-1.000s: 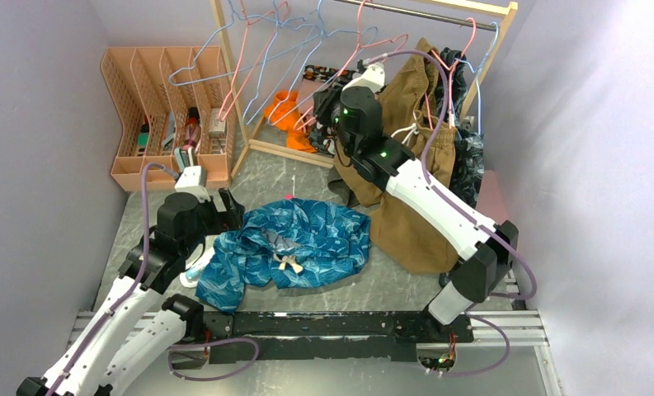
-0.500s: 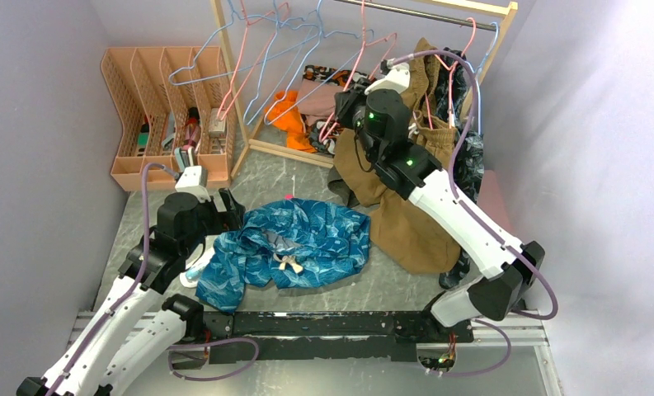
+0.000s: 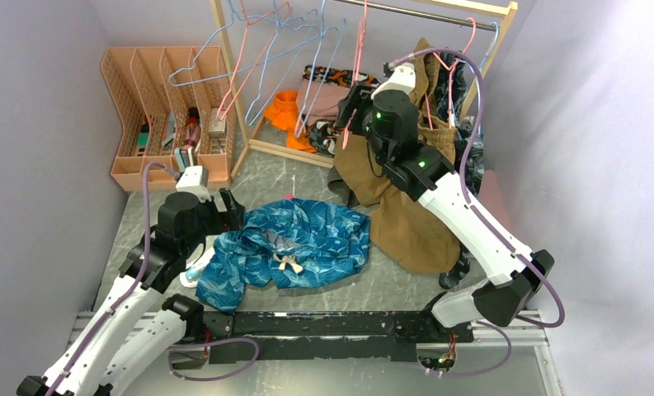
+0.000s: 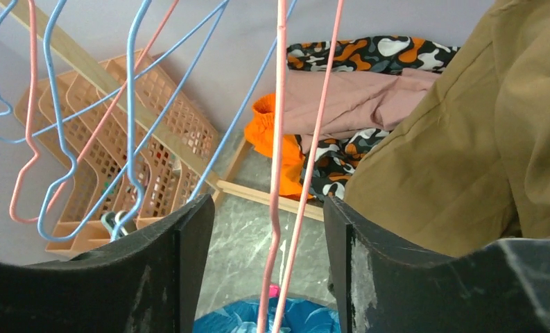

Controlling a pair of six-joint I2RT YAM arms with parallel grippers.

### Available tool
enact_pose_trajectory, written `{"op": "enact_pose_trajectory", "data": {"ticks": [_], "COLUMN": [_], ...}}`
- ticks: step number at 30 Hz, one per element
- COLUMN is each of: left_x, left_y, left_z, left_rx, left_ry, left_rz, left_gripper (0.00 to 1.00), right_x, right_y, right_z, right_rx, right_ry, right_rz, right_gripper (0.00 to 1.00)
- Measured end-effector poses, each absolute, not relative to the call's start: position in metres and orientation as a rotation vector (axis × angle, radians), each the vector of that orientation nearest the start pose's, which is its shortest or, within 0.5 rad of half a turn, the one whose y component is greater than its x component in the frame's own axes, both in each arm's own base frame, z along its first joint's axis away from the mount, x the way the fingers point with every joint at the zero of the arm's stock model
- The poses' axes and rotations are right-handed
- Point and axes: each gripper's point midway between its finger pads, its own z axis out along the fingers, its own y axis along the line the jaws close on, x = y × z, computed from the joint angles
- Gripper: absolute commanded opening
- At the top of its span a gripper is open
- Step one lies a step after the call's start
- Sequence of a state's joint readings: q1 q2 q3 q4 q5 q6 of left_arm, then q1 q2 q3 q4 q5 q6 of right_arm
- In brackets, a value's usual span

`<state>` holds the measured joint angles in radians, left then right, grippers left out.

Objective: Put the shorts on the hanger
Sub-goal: Pick up the hanger from the clothesline.

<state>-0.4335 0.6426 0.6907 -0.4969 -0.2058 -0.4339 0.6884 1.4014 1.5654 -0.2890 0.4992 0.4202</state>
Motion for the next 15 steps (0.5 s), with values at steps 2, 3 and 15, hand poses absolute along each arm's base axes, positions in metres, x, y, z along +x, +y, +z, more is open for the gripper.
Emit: {"op": "enact_pose_trajectory", "data": {"ticks": [2, 3, 15], "left_x": [0.243, 0.243, 0.243], "left_y": [-0.092, -0.092, -0.092], "left_z": [0.201, 0.201, 0.200], "left_rx": [-0.132, -0.132, -0.131], "left_ry": [2.021, 2.021, 2.025], "left_rz": [-0.345, -0.345, -0.343], "left_gripper": [0.96, 0.96, 0.96], "right_x": [0.381, 0.381, 0.418], "right_y": [0.225, 0.226, 0.228], "right_z": [0.408, 0.410, 0.418], "right_rx": [0.132, 0.125, 0.136], "right_ry": [1.697, 1.697, 1.681], "right_rz": [0.408, 0.407, 0.296], "right_gripper": [0.65, 0.65, 0.42]}}
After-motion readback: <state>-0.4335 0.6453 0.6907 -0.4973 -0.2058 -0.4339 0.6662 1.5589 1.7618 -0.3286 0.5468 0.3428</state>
